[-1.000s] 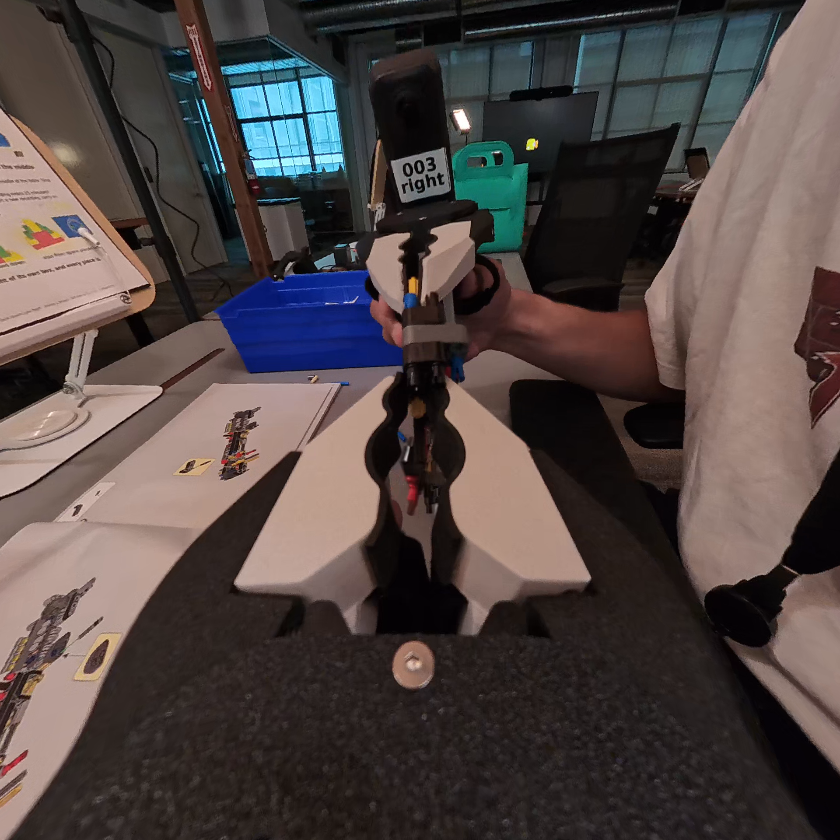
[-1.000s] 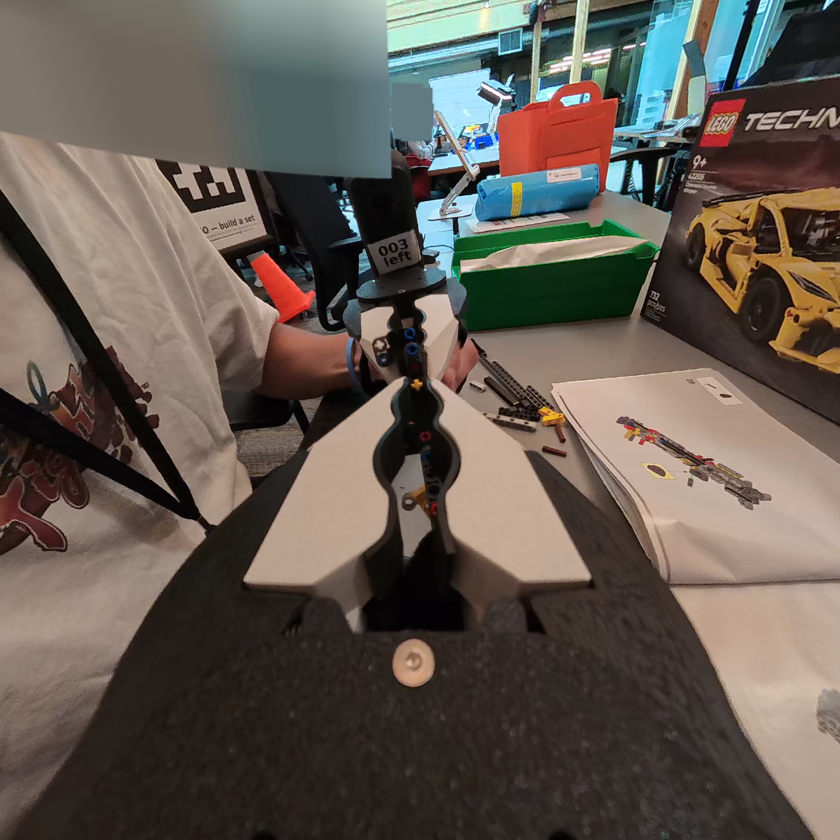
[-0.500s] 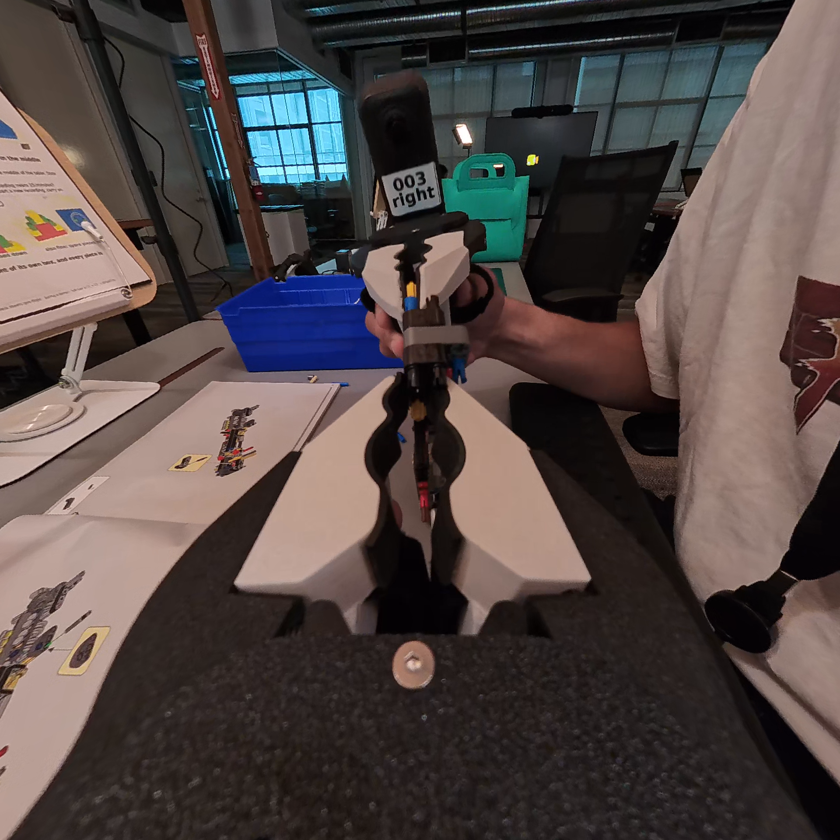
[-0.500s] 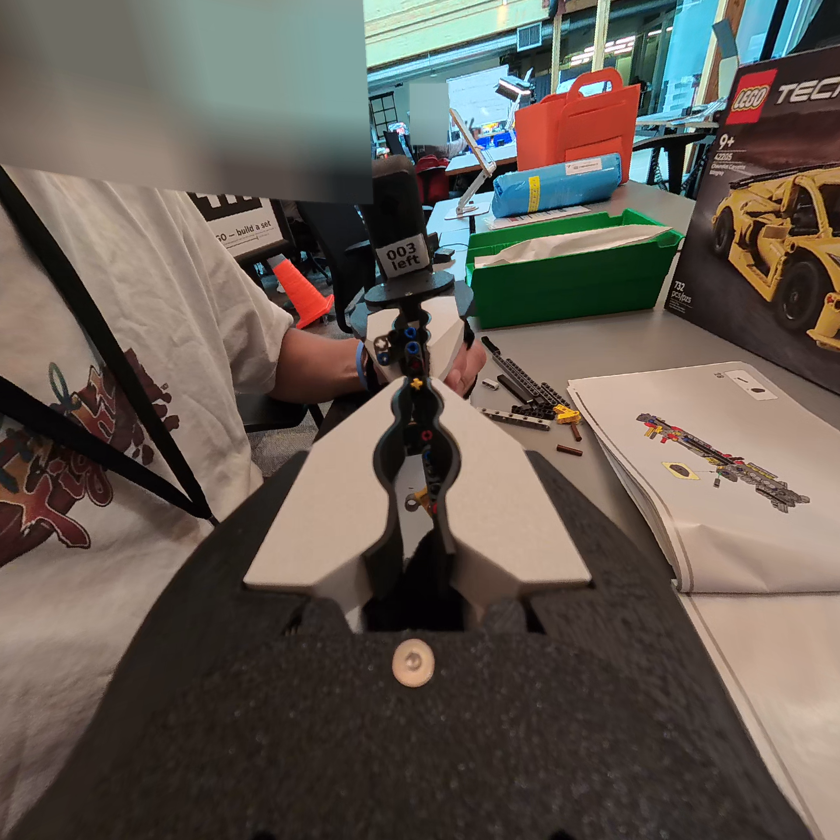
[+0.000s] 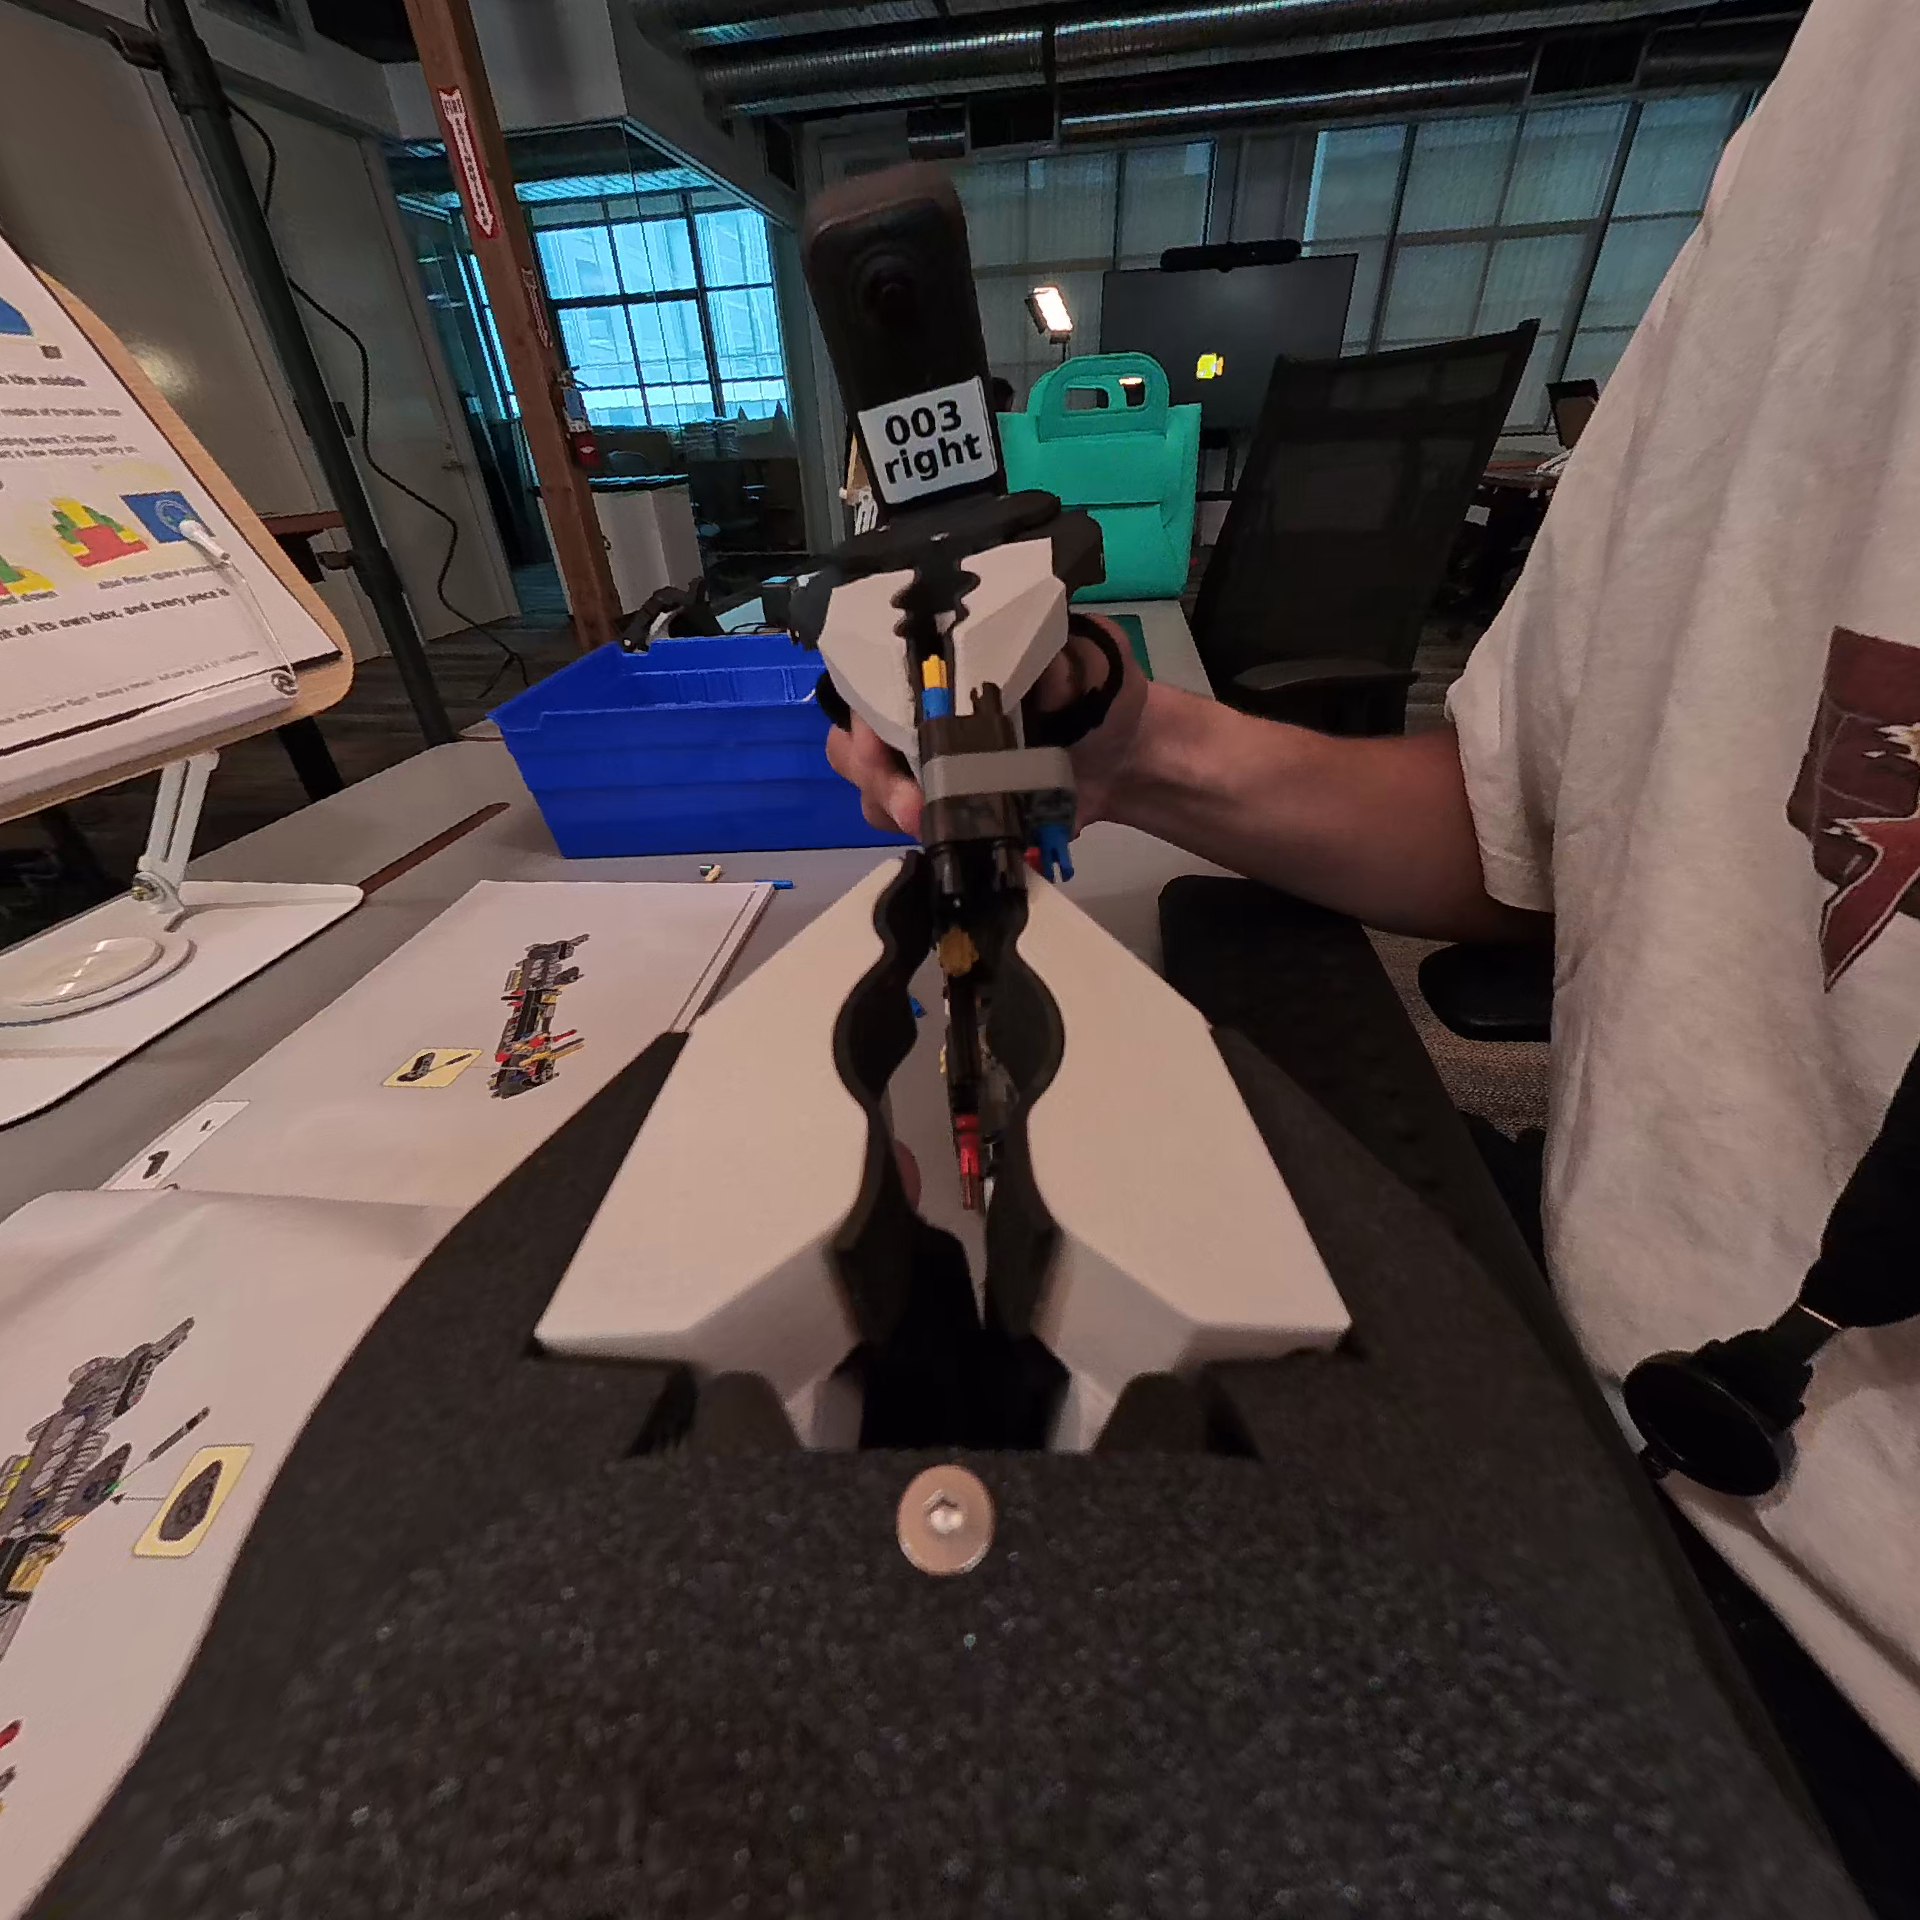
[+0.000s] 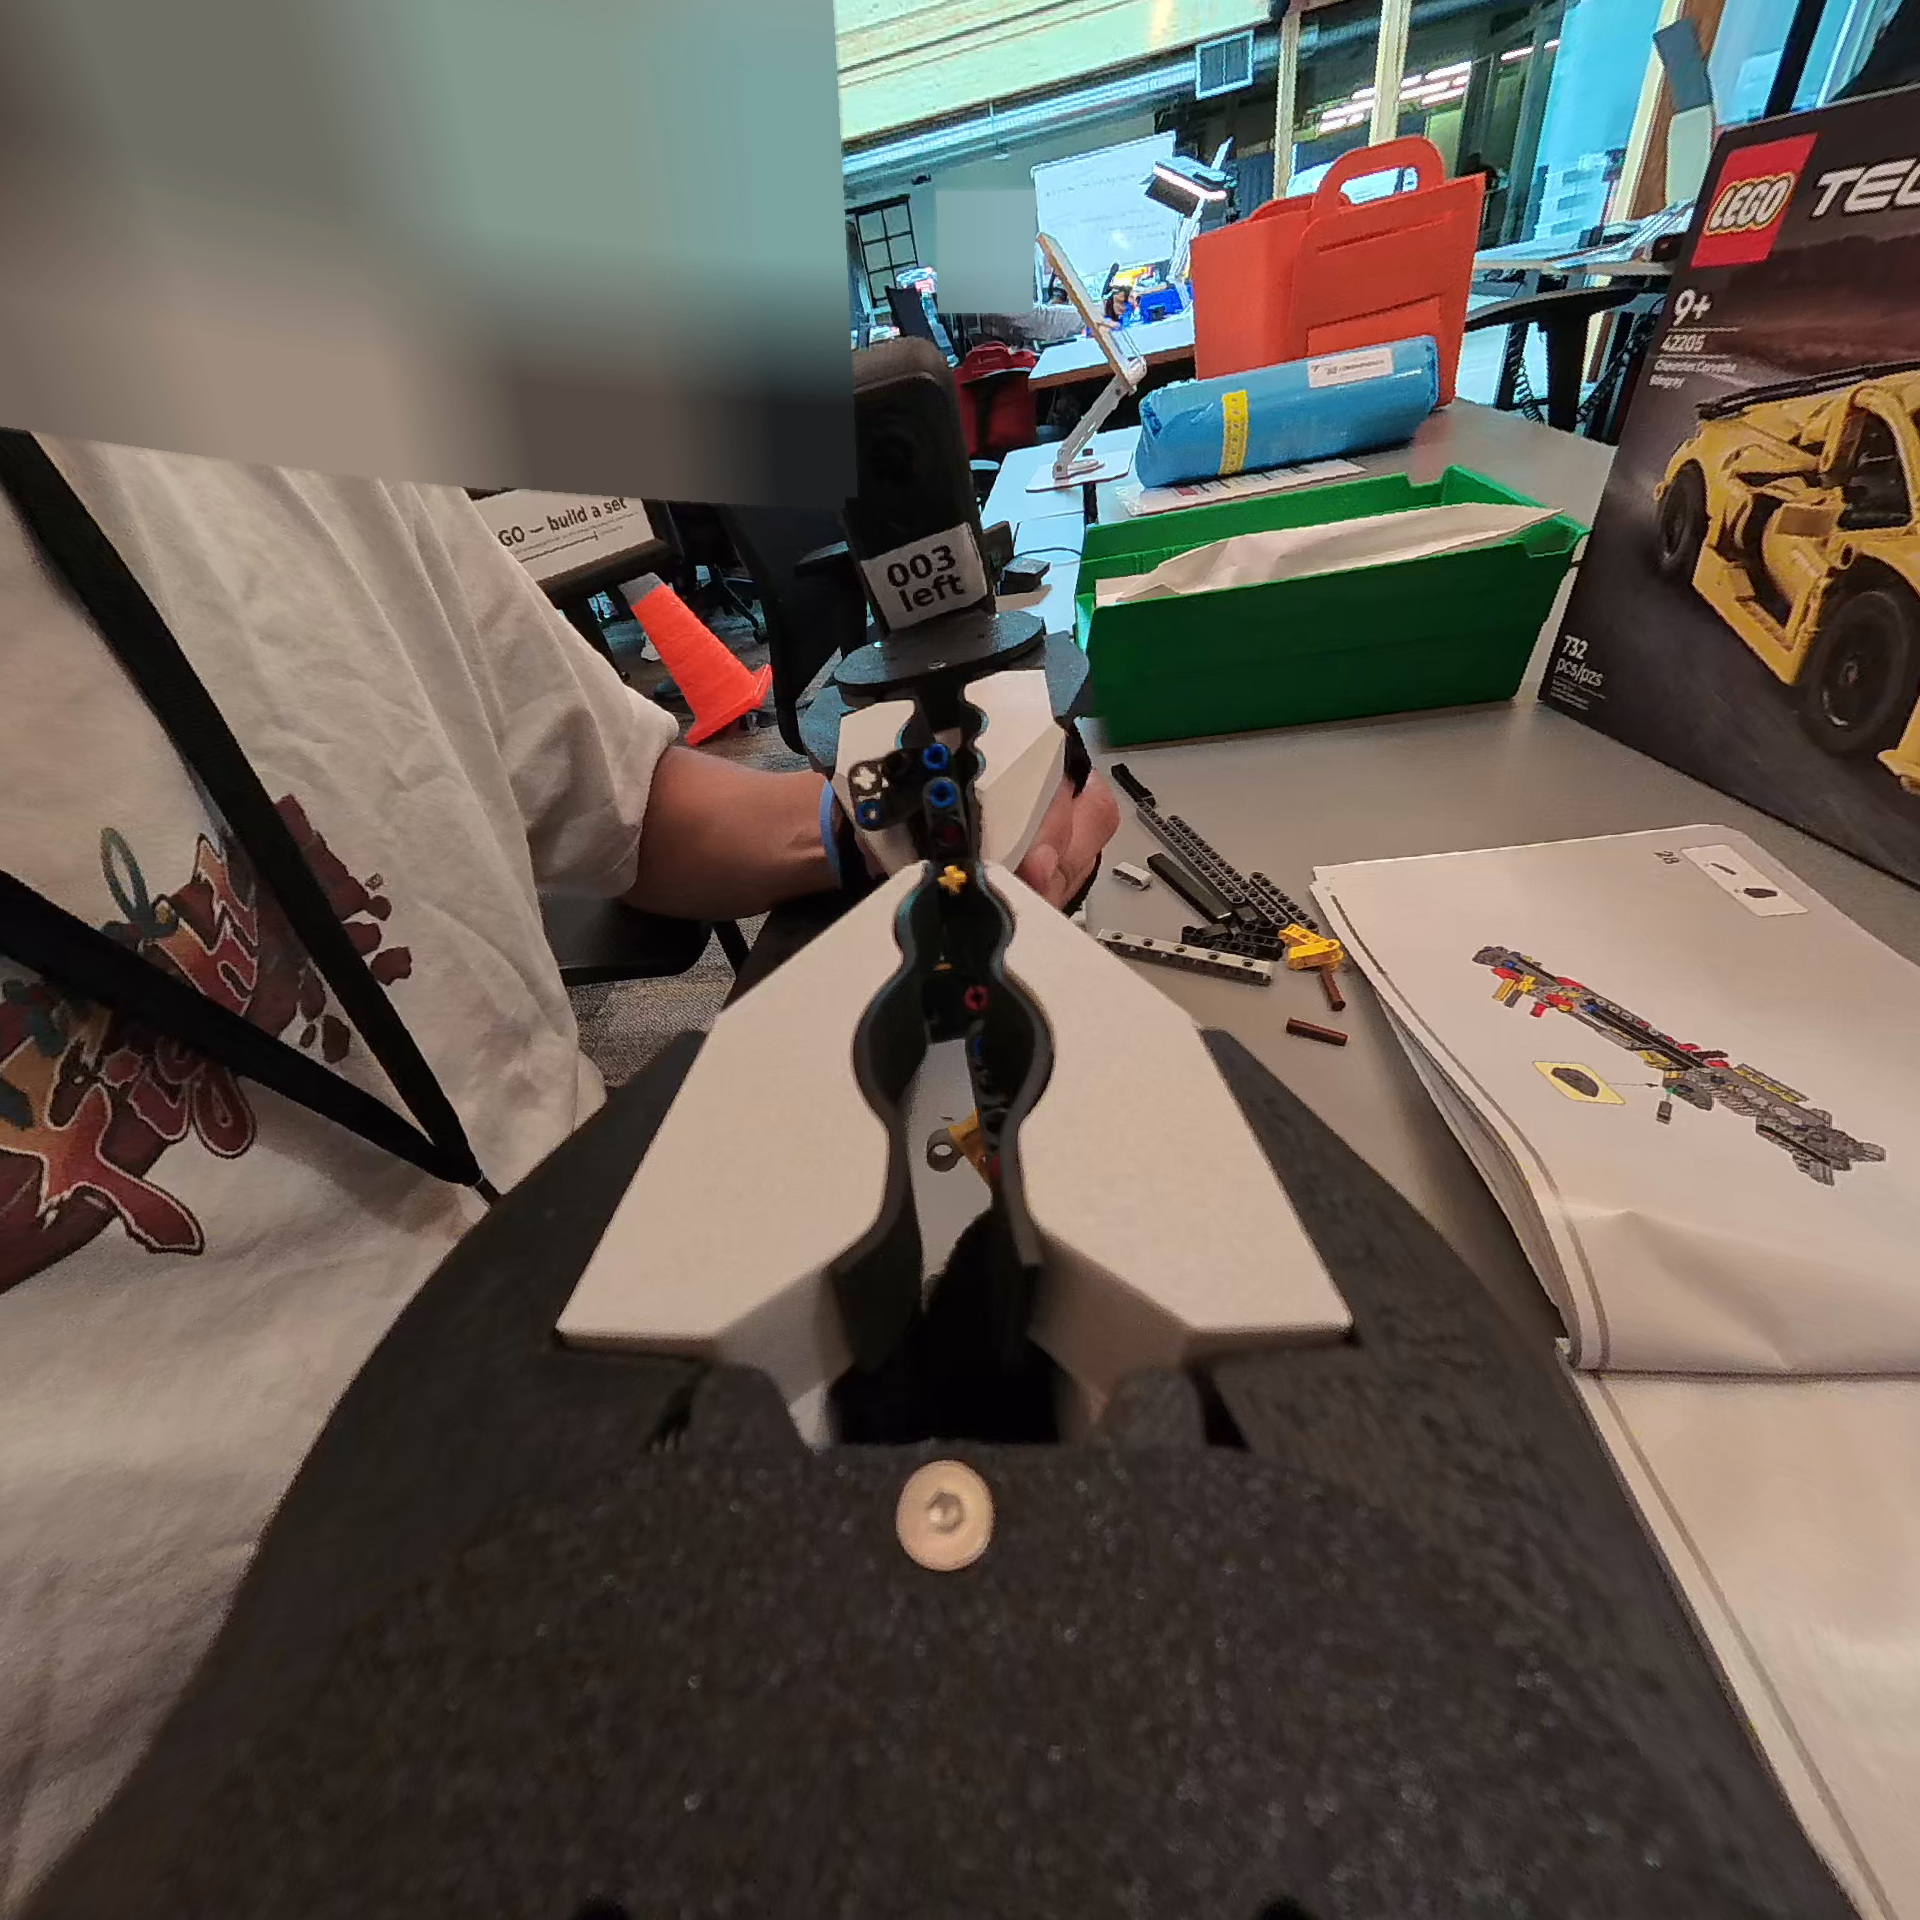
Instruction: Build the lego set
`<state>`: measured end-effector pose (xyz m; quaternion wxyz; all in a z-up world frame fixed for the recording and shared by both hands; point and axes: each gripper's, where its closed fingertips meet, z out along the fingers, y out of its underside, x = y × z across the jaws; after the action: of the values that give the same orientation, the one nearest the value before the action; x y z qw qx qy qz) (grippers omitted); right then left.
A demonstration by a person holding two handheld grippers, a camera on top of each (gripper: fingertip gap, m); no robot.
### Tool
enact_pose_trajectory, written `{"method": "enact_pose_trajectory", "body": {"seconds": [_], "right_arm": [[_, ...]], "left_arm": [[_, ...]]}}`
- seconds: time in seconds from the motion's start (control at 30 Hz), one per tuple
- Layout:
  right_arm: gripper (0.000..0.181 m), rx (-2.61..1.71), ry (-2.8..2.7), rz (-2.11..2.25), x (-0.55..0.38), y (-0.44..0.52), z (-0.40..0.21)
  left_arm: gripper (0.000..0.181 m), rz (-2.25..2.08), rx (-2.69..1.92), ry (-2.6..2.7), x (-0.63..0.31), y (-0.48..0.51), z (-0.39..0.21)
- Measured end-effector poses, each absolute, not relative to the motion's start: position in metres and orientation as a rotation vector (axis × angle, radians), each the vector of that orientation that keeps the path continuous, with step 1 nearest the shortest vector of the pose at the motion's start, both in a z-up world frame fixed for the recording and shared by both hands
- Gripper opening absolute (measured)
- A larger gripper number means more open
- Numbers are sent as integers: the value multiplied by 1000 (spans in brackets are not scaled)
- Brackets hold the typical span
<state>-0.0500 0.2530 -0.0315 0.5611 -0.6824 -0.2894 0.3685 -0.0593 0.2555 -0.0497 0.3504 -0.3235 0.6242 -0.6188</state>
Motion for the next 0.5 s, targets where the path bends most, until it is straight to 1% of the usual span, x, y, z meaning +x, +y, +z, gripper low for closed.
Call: {"method": "enact_pose_trajectory", "body": {"seconds": [0.27, 0.33, 0.47, 0.5], "right_arm": [[4, -1638, -689, 792, -47, 253, -31], [13, -1659, -690, 769, -45, 253, -28], [16, -1649, -756, 678, -43, 248, -26], [20, -1660, -752, 623, -43, 250, -27]], "left_arm": [[7, -1609, -840, 1624, -59, 255, -49], [7, -1613, -840, 1622, -59, 255, -50], [6, -1613, -856, 1609, -59, 256, -49], [7, -1611, -877, 1592, -57, 259, -50]]}}
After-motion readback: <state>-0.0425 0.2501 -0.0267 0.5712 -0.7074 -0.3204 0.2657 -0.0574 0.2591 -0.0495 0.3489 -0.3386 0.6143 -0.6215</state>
